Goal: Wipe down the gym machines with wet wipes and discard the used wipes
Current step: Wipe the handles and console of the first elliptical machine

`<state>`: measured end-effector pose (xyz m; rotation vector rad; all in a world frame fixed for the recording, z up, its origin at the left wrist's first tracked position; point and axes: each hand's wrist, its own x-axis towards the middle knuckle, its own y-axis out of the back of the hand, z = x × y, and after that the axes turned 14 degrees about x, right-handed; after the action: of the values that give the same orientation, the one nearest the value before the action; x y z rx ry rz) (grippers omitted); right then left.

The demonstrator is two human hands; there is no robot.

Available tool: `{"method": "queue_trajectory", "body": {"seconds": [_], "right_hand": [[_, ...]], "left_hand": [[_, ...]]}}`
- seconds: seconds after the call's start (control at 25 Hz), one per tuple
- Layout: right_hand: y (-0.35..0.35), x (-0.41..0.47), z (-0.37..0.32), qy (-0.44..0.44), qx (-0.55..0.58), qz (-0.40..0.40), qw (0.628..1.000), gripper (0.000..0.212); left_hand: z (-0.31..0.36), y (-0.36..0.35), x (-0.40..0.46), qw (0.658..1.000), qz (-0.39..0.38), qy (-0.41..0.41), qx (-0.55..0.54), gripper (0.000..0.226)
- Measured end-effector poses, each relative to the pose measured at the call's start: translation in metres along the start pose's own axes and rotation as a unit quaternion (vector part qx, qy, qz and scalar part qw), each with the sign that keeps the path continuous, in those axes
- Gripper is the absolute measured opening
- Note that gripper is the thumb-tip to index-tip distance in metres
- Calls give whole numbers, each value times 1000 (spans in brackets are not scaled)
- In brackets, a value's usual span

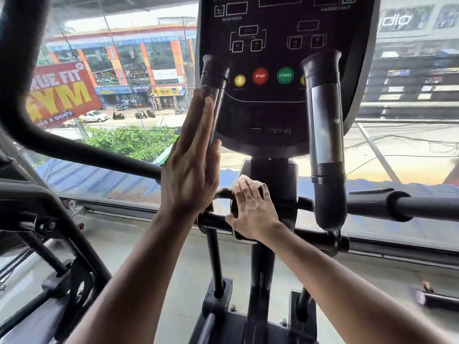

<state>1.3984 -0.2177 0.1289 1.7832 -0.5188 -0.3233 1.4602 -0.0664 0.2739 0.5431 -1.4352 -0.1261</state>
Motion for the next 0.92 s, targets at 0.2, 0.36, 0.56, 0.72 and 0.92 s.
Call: {"method": "queue_trajectory", "body": {"seconds": [0.2, 0.36, 0.56, 0.72, 0.92], "right_hand": [[7, -23, 33, -76, 19, 58, 995, 90], [14, 17, 28, -120, 18, 19, 992, 97], [8, -4, 17, -2, 17, 0, 1000, 91], [24, -40, 34, -64, 64, 86, 992, 83], [65, -16, 35, -193, 263, 99, 940, 70]], "left_hand": [[-1, 1, 1, 1000, -3, -1, -5, 50], [-1, 0, 1, 1000, -2, -5, 1, 50], [-3, -2, 3, 997, 5, -47, 66, 53], [-6, -3, 1, 998, -11, -36, 55, 54], [-4, -3, -1, 999, 6, -20, 43, 54]]}}
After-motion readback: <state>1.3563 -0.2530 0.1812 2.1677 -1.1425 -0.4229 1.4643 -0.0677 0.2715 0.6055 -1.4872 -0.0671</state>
